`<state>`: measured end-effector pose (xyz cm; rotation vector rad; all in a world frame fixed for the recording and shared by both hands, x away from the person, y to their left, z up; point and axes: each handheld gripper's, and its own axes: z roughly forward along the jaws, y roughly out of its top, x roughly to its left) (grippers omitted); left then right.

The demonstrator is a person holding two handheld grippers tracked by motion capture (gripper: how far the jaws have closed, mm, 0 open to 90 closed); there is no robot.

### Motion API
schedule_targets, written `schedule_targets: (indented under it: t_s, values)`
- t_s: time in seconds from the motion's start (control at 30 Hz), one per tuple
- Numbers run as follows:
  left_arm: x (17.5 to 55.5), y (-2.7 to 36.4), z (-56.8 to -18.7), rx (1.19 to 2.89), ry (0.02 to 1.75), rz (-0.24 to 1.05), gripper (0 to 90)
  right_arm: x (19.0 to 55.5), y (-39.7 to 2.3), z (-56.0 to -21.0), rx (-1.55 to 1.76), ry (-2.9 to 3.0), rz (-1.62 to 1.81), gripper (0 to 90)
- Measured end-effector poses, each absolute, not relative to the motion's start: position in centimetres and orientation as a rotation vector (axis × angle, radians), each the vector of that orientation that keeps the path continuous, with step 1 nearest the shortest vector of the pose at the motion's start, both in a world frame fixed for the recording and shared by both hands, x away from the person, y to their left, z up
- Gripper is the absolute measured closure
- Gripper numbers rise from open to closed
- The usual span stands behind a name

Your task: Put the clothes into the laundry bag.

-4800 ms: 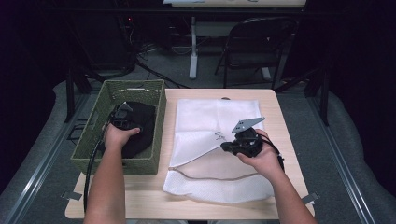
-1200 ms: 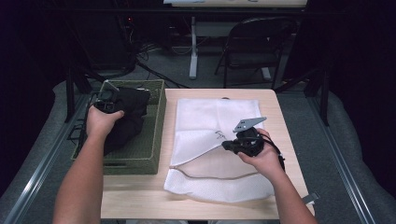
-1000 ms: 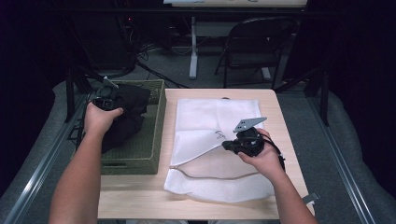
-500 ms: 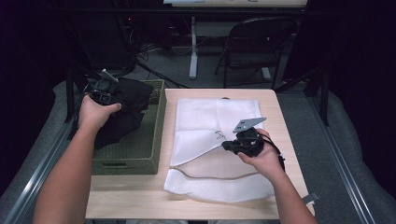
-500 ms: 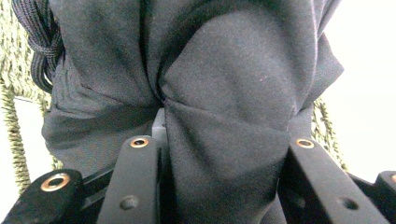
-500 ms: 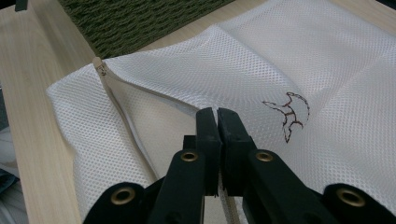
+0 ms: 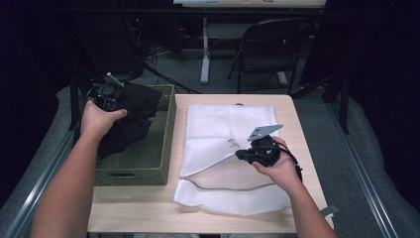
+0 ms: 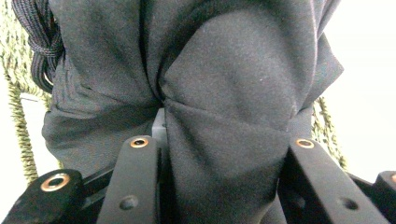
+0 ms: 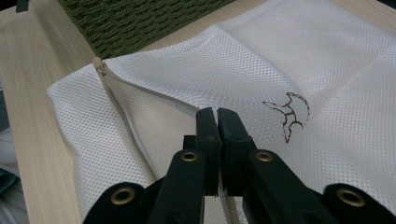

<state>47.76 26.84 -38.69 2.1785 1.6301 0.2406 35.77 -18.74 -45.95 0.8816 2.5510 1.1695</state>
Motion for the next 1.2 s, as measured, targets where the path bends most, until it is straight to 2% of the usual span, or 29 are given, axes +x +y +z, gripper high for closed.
schedule_targets:
  t_s: [0.73, 1.2]
  values:
    - [44.5, 25.4, -36.9, 2.257, 1.452, 0.202, 61.8, 35.9, -18.8, -46.0, 0.873, 2.545, 1.160, 88.7]
    - [43.4, 25.2, -36.3, 2.256, 1.409, 0.208, 61.8, 38.0, -19.4, -46.1, 0.867, 2.564, 1.119, 89.1]
